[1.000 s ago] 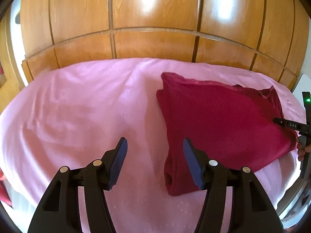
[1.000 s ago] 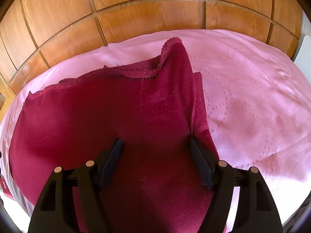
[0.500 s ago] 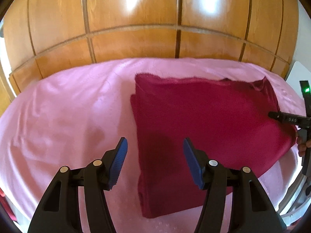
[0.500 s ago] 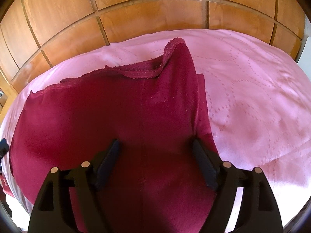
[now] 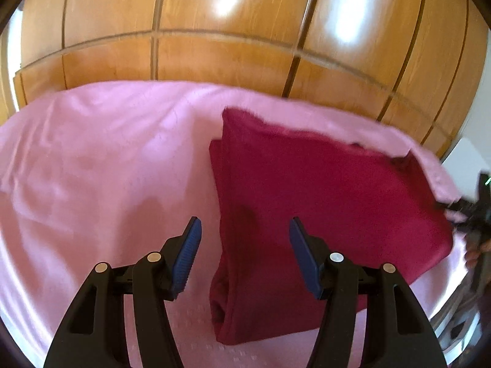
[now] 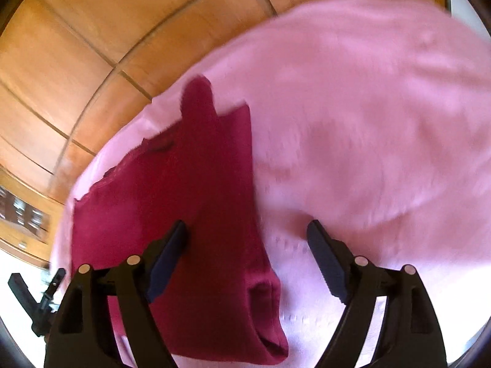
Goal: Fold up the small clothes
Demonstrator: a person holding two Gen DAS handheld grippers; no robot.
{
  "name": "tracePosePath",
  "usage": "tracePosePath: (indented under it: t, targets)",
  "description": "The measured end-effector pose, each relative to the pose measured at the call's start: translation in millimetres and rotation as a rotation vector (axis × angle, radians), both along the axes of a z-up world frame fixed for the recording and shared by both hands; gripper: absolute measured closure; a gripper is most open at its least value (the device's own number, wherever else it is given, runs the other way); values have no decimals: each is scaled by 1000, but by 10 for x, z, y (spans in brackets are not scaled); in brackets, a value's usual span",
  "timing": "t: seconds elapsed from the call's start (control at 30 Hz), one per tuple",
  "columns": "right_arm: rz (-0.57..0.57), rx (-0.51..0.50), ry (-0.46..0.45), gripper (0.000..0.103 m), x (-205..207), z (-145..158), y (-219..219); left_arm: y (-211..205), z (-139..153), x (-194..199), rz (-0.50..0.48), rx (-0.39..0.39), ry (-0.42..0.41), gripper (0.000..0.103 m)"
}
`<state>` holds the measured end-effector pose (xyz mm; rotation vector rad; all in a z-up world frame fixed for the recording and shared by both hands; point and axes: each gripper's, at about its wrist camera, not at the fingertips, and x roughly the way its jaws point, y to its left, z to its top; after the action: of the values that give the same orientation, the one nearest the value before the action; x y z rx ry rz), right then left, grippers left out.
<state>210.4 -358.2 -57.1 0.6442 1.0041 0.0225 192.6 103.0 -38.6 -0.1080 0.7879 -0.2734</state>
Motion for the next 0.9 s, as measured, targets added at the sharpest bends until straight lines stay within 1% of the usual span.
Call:
tracePosePath:
  t: [0.07,0.17,0.23,0.3,0.33,0.37,0.4,0.43,0.47,0.53,0.67,0.73,0.8,0.83,0.9]
  targets:
    - [9,53,-23,25,-54,-43,-4,-29,63,-44,-29,-17,-13,44]
    - [47,126,-39,35,-77,-48,28,-143,87,-51,-79,5,-19,44]
    - [90,165,-41,39,-78,-56,86,-196,16,-6,-108,0,16,44]
    - [134,166,-35,42,-74,-60,174,-247,-116,70,-135,-10,72,44]
    - [142,162,-32,46,-72,-53,202,-276,-182,101,-142,6,89,44]
    - [148,158,-29,51,-66,-33,230,-297,-229,116,-145,20,97,44]
    - [154,163,-27,64,-60,-13,252,-310,-256,134,-149,27,102,44]
    - [160,156,-28,67,-58,22,287,-315,-268,135,-149,27,102,44]
    - [176,125,-36,68,-57,105,362,-318,-273,145,-151,26,102,44]
    - [210,101,-69,70,-70,311,495,-308,-270,150,-156,22,106,44]
    - [259,68,-142,70,-63,764,776,-221,-280,166,-168,-24,115,44]
    - [295,48,-181,71,-15,1014,1002,-143,-286,184,-172,-77,126,44]
    - [332,31,-211,71,90,1206,1235,-51,-293,208,-175,-150,144,44]
    - [364,7,-225,72,146,1332,1448,1,-299,225,-177,-194,155,44]
    - [418,-20,-243,72,204,1460,1813,87,-321,260,-178,-262,172,44]
